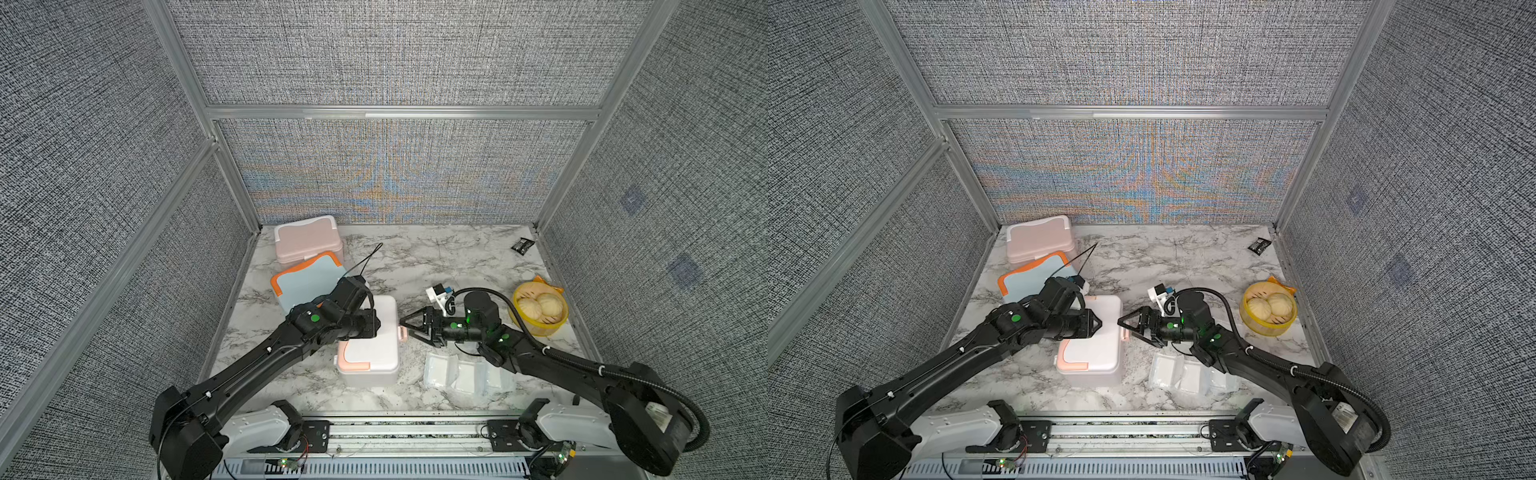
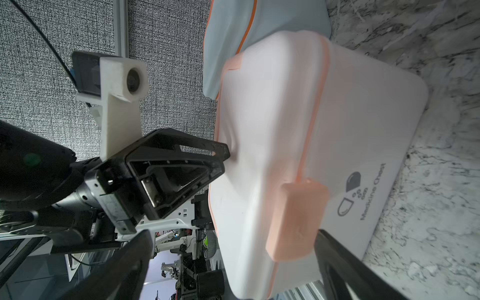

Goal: Open first aid kits and take out gauze
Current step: Fasten the fastener of the first aid kit.

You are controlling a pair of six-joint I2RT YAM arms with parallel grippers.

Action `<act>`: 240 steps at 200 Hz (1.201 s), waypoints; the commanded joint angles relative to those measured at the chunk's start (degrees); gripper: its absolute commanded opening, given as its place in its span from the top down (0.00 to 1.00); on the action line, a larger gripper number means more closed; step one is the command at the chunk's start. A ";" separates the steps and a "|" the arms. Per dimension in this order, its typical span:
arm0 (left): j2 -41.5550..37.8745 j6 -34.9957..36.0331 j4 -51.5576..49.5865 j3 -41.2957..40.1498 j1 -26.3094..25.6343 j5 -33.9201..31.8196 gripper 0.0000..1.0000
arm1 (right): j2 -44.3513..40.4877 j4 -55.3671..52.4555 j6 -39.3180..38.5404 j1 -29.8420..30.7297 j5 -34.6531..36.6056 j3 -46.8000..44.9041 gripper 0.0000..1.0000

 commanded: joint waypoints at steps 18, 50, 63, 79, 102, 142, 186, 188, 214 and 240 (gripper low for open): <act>0.51 0.22 -2.96 0.16 0.04 -0.48 0.70 | -0.50 -1.83 -1.15 0.25 -0.15 1.28 0.01; 0.61 0.28 -2.97 0.05 0.04 -0.40 0.70 | 1.00 -0.49 -0.75 1.48 -0.86 2.49 0.01; 0.56 0.14 -2.85 -0.06 0.04 -0.40 0.70 | 1.72 0.08 -0.61 2.02 -0.88 2.77 0.01; 0.49 0.16 -2.84 -0.15 0.04 -0.42 0.70 | 2.51 0.59 -0.50 2.59 -0.79 3.08 0.01; 0.31 0.09 -2.83 -0.18 0.04 -0.48 0.70 | 3.59 1.46 -0.36 2.96 -0.85 3.01 0.01; 0.34 0.09 -2.79 -0.23 0.02 -0.40 0.70 | 5.33 2.84 -0.02 2.92 -0.70 2.29 0.01; -0.13 0.01 -2.74 -0.33 0.04 -0.57 0.70 | 4.26 2.26 -0.34 2.87 -0.45 2.12 0.01; -0.17 0.00 -2.74 -0.28 0.04 -0.57 0.70 | 4.08 1.95 -0.56 2.89 -0.29 2.22 0.01; -0.87 0.46 -3.55 0.16 0.00 -1.33 0.70 | 1.54 -3.30 -3.33 2.64 0.69 2.73 0.01; -3.22 0.98 -7.70 2.51 0.05 -4.53 0.59 | -2.80 -14.22 -9.17 2.48 4.51 4.11 0.01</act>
